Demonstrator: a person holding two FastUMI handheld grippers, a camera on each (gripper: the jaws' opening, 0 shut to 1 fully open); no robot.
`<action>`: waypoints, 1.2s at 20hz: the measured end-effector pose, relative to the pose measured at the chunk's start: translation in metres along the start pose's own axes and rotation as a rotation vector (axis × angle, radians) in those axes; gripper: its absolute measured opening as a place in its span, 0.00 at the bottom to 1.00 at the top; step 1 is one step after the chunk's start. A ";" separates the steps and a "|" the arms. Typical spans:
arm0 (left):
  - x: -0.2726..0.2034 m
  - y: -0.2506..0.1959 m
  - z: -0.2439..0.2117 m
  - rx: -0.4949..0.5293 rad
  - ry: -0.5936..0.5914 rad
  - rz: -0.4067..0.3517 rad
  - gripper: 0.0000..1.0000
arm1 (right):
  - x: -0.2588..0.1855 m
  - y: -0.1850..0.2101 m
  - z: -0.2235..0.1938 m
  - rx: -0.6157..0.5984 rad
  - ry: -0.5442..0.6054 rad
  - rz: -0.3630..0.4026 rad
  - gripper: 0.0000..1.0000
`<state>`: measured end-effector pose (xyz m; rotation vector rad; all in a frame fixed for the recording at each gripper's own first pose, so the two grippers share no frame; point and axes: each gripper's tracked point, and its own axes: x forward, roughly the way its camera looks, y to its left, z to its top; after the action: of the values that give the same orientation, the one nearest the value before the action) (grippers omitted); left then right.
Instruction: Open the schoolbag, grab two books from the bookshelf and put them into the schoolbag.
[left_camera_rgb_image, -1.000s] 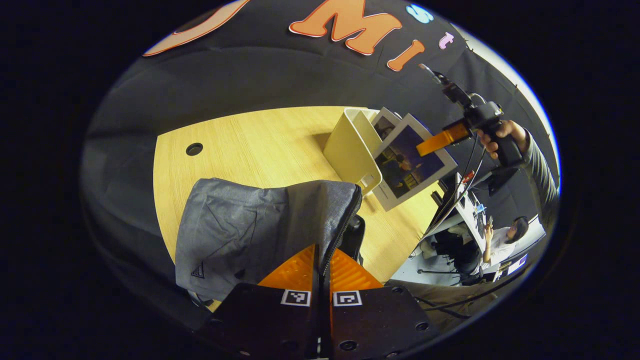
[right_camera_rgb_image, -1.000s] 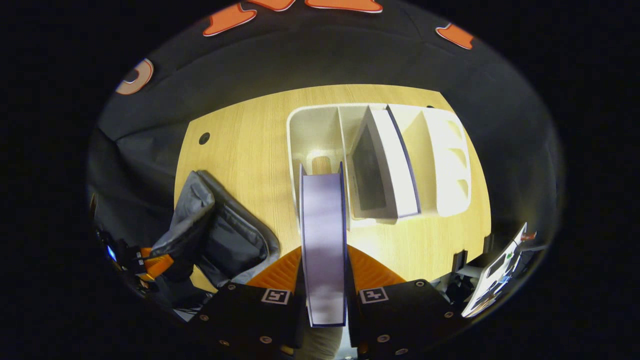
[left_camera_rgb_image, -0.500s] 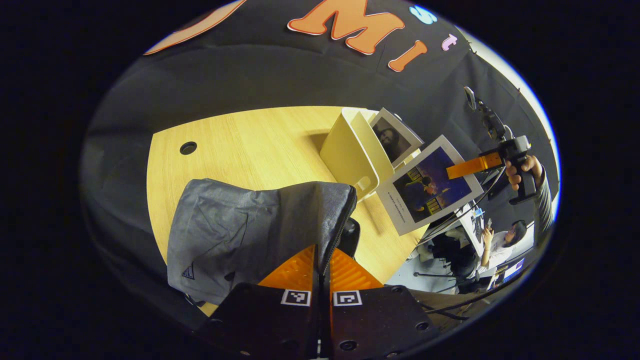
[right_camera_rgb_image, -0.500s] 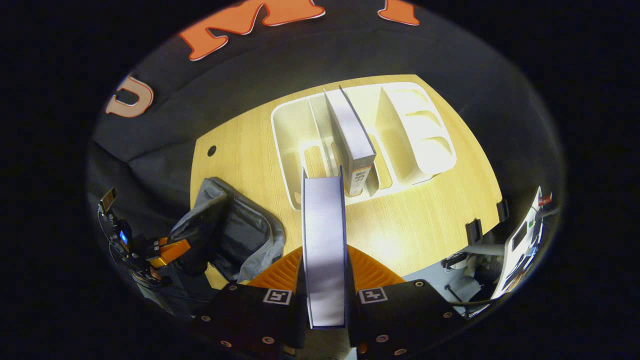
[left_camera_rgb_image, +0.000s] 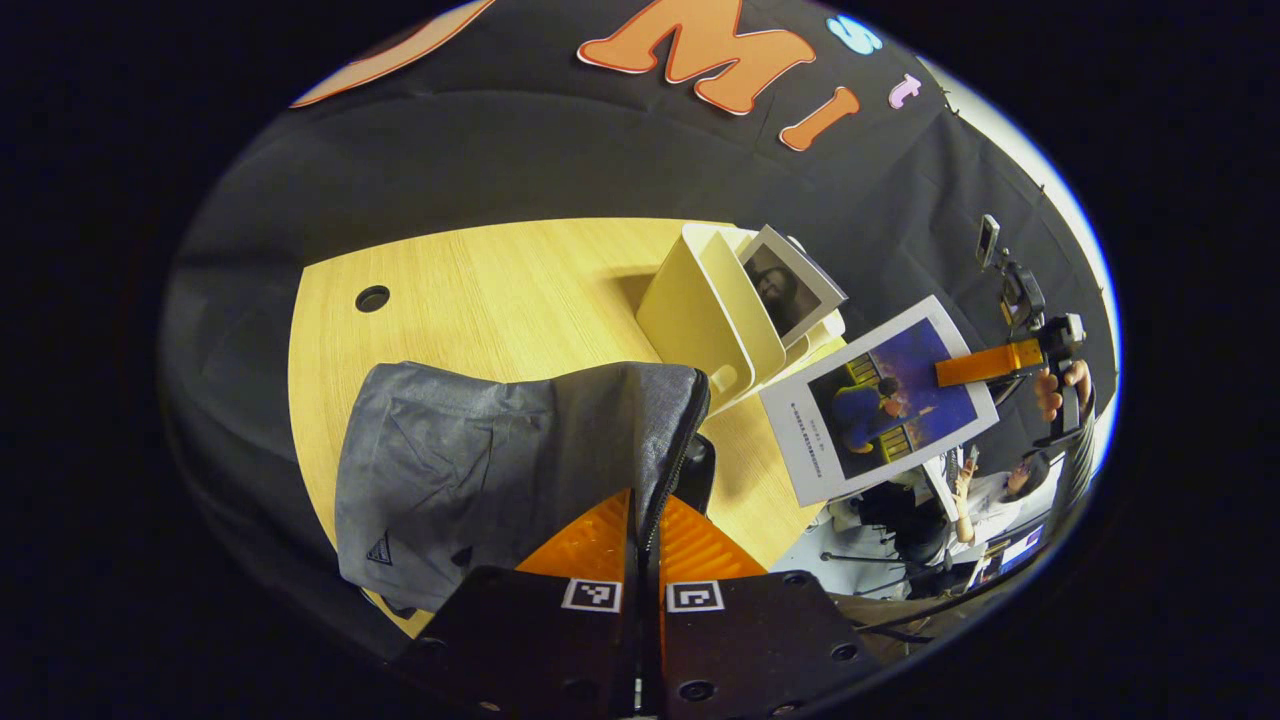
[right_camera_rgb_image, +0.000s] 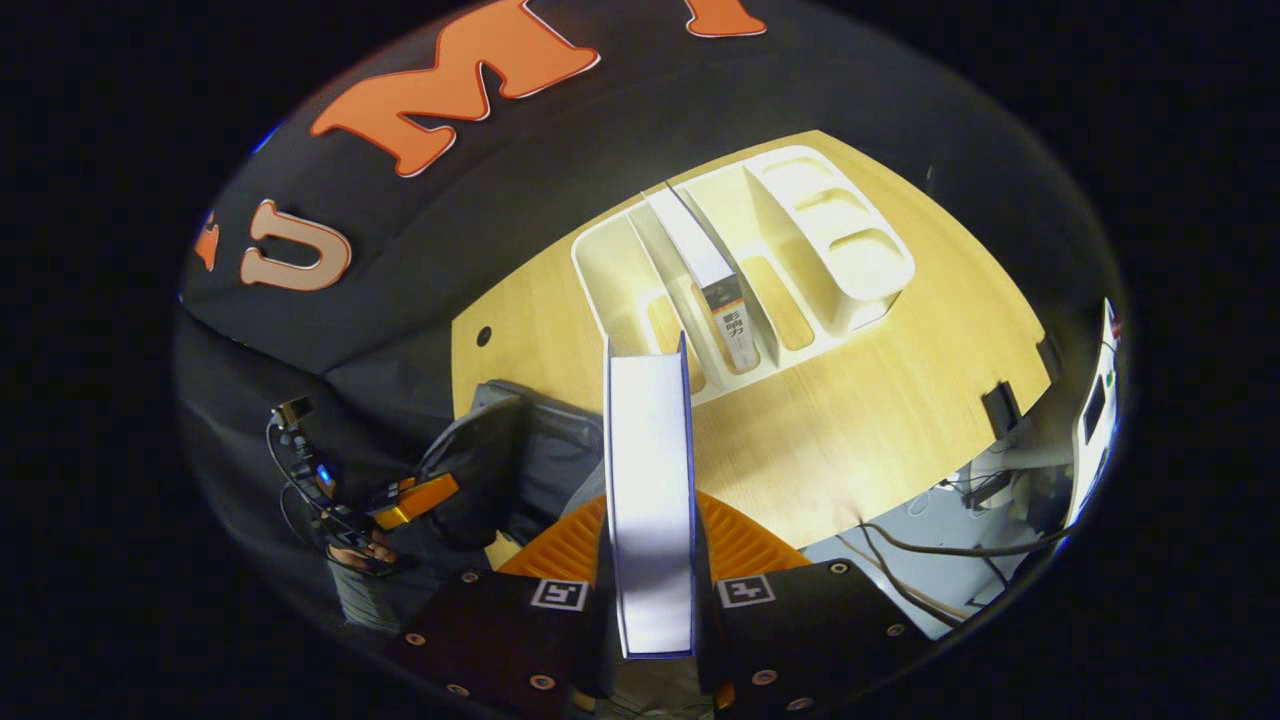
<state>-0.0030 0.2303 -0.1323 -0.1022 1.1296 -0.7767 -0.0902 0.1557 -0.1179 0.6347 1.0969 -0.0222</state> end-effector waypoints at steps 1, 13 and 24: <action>-0.001 -0.002 0.001 -0.014 -0.003 -0.010 0.02 | -0.001 0.007 -0.005 0.027 0.000 0.041 0.33; -0.010 -0.004 0.020 -0.048 -0.053 -0.010 0.02 | 0.044 0.066 -0.030 0.091 0.003 0.270 0.33; -0.009 -0.006 0.033 -0.066 -0.085 -0.026 0.02 | 0.148 0.110 -0.056 0.219 0.021 0.412 0.33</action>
<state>0.0199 0.2213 -0.1081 -0.2044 1.0751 -0.7515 -0.0311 0.3161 -0.2061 1.0513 0.9731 0.2228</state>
